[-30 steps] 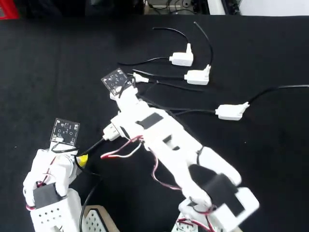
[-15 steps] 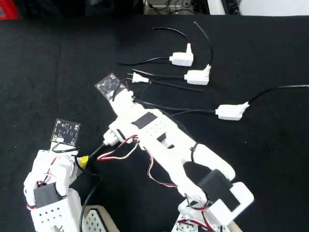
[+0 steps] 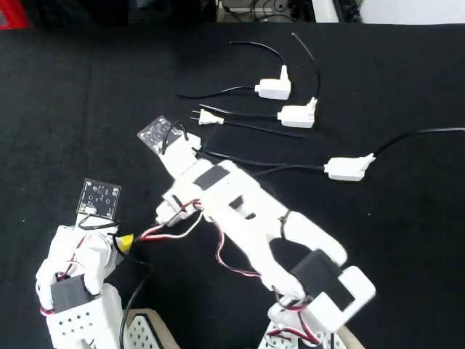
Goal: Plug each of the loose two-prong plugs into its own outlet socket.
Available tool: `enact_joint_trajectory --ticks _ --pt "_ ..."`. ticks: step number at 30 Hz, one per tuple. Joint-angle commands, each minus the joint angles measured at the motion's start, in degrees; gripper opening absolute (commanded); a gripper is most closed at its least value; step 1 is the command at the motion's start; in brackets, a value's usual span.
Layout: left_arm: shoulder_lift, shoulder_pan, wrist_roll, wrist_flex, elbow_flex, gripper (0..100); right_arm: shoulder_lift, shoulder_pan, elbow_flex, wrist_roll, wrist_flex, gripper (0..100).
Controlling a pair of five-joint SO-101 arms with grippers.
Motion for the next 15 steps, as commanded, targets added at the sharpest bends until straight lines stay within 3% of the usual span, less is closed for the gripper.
enact_joint_trajectory --ticks 1,8,15 --pt "-0.3 0.5 -0.4 -0.3 -0.1 35 -3.9 6.6 -0.7 4.0 5.6 1.1" --pt "-0.3 0.6 -0.4 -0.3 0.0 35 -7.9 21.6 4.4 15.6 7.0 1.1" --pt "-0.3 0.5 -0.4 -0.3 0.0 35 -8.3 46.9 11.7 30.4 -2.4 1.1"
